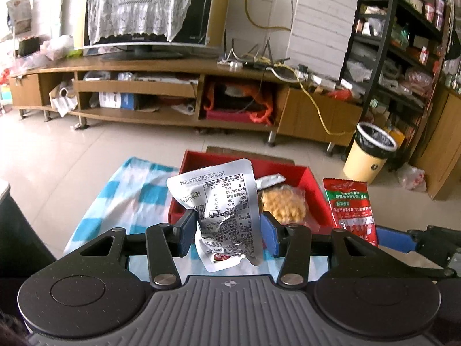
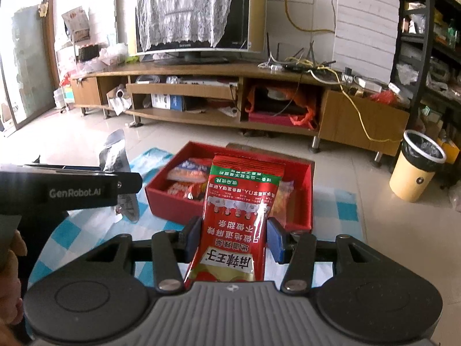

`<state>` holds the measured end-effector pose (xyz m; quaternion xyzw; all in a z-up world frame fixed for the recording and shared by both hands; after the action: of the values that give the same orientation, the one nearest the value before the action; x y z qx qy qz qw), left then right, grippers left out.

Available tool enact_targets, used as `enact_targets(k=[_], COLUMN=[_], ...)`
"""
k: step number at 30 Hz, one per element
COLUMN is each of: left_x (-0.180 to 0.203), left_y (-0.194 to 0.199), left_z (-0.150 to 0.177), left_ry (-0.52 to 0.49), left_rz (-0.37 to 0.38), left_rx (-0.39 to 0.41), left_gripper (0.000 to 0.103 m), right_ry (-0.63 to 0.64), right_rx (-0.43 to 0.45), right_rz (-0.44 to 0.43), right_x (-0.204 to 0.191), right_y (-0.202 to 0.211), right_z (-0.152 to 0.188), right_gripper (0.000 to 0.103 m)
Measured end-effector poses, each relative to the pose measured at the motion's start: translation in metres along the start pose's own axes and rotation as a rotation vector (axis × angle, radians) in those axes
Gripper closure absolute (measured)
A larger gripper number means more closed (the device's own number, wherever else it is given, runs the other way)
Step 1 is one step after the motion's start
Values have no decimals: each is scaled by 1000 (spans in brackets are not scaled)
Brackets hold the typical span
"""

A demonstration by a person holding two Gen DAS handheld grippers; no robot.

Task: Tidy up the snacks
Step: 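Carry the clear wrapper and red packet over the red box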

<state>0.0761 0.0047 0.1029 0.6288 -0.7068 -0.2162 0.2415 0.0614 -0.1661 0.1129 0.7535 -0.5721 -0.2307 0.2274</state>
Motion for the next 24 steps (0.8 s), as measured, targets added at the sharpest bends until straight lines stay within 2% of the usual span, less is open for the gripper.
enact_targets(k=[24], left_x=[7], left_y=[-3], left_z=[-44], left_ry=[8], left_rz=[-19], left_rx=[107], left_gripper=[46], right_ry=[12], right_rx=[92], right_rz=[9], right_x=[4], right_y=[-6], right_z=[-42], right_gripper=[58])
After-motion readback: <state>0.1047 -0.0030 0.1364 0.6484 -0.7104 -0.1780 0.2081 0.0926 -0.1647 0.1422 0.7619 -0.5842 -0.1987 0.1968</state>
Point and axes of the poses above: each gripper's, at about its wrist camera, not at the fingertips, and y roughly against the way its jaws point, x to its right, z to its underside, the point moved 4 cm from there along -y, roughly the way its jaws point, and after that the axes turned 6 degrees about -z, right-handed, at the moved point
